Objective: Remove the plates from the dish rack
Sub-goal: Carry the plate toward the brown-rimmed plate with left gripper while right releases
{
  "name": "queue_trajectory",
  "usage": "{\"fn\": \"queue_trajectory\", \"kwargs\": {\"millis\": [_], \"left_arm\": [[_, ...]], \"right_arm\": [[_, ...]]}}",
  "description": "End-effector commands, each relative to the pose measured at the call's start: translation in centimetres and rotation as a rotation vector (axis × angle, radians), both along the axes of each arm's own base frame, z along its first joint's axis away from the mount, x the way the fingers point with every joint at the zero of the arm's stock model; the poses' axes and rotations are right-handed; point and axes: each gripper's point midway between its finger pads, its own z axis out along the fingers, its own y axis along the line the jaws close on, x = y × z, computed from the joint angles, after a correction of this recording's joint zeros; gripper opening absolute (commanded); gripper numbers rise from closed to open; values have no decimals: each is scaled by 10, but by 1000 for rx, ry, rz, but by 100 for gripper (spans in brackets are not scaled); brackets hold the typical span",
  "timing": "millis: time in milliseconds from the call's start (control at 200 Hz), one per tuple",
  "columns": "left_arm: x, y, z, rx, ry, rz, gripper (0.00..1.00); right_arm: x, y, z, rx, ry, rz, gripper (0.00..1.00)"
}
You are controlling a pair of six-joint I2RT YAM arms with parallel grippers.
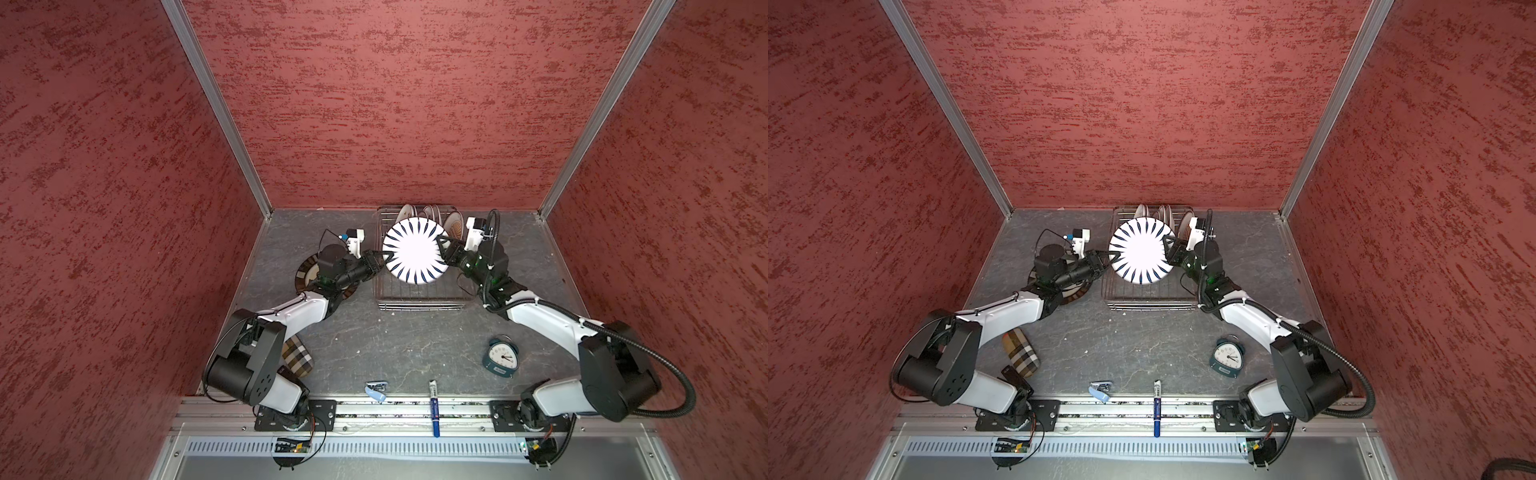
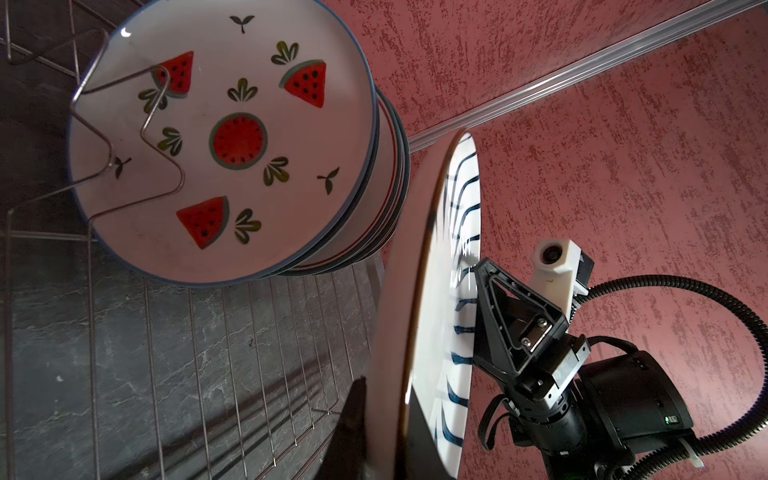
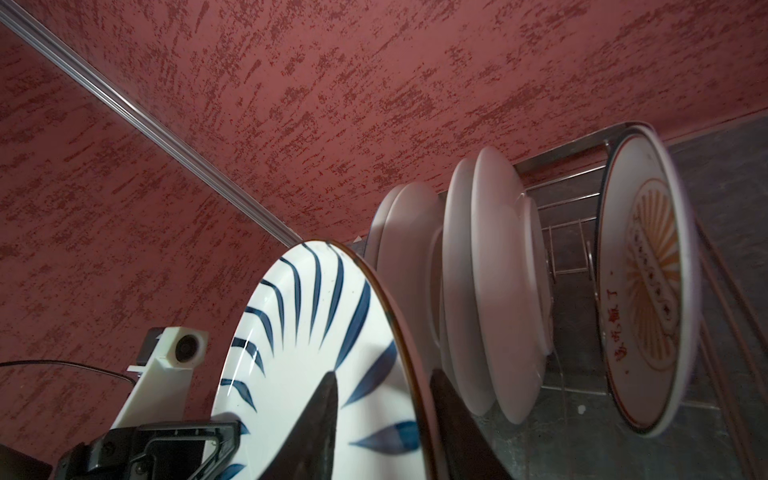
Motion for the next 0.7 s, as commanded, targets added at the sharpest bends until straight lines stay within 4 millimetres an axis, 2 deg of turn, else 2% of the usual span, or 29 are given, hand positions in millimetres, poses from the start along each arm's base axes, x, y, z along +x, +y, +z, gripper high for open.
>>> {"fn": "queue_trajectory", "kwargs": {"millis": [0, 55, 140, 205, 371, 381, 401, 491, 696], "left_arm": [[-2, -4, 37, -54, -110, -26, 3], [-1, -1, 38, -55, -106, -16, 3], [1, 8, 39, -64, -101, 12, 3], [1, 17, 40, -70, -102, 39, 3], [-2, 33, 47, -75, -118, 82, 3], [-2, 35, 47, -76, -118, 83, 3], [-3, 36, 49, -79, -120, 86, 3], [-5, 47, 53, -78, -127, 113, 3], [-10, 88, 60, -74, -133, 218, 3]], "right_arm": [[-5, 19, 36, 47, -91, 79, 45], [-5, 20, 35, 50, -91, 87, 54], [-6, 20, 34, 53, -81, 92, 74], [-5, 20, 33, 52, -77, 90, 83], [-4, 24, 35, 59, -66, 115, 91], [-1, 25, 27, 52, -47, 115, 92], [1, 27, 24, 49, -40, 117, 92], [1, 29, 24, 46, -41, 129, 99], [-10, 35, 37, -21, -138, 198, 99]]}}
